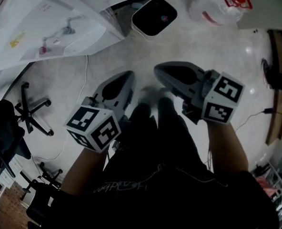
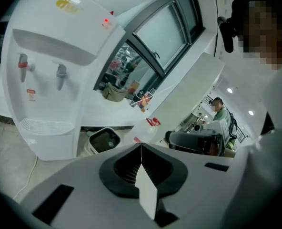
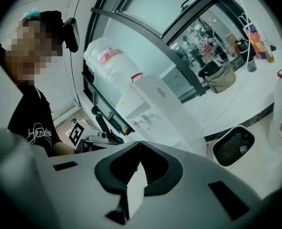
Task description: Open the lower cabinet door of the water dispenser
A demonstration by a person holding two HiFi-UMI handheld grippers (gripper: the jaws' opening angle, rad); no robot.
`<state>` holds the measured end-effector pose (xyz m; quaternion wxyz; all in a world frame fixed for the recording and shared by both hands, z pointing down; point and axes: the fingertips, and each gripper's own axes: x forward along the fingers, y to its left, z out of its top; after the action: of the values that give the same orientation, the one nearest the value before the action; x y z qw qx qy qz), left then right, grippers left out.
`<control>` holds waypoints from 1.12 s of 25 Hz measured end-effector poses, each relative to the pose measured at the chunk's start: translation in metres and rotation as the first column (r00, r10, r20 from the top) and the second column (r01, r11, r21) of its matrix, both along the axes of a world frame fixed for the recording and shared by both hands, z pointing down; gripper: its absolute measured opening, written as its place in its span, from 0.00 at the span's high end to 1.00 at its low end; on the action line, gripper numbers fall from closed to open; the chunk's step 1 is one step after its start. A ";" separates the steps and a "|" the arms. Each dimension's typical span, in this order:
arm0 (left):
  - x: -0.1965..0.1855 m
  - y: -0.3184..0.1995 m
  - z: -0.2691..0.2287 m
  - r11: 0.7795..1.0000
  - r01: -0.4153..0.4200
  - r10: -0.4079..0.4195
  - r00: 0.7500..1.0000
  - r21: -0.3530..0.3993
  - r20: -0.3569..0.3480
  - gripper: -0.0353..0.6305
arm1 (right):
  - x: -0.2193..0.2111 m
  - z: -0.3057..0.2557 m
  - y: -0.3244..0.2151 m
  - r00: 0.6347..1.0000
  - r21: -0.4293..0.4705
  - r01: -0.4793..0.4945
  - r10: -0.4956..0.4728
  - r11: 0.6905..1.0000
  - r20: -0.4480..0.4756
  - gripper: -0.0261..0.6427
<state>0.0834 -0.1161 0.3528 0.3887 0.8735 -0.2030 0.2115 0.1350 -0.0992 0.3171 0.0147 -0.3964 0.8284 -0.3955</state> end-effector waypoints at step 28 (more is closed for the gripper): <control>0.032 -0.088 0.203 0.925 0.379 -0.372 0.910 -0.005 0.184 0.94 | 0.038 0.177 -0.061 0.959 -0.070 0.283 -0.281 0.957 0.039 0.94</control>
<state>0.1158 -0.2036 0.5559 0.4198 0.7874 -0.3970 0.2150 0.1735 -0.1600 0.4942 -0.0447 -0.2691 0.8608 -0.4297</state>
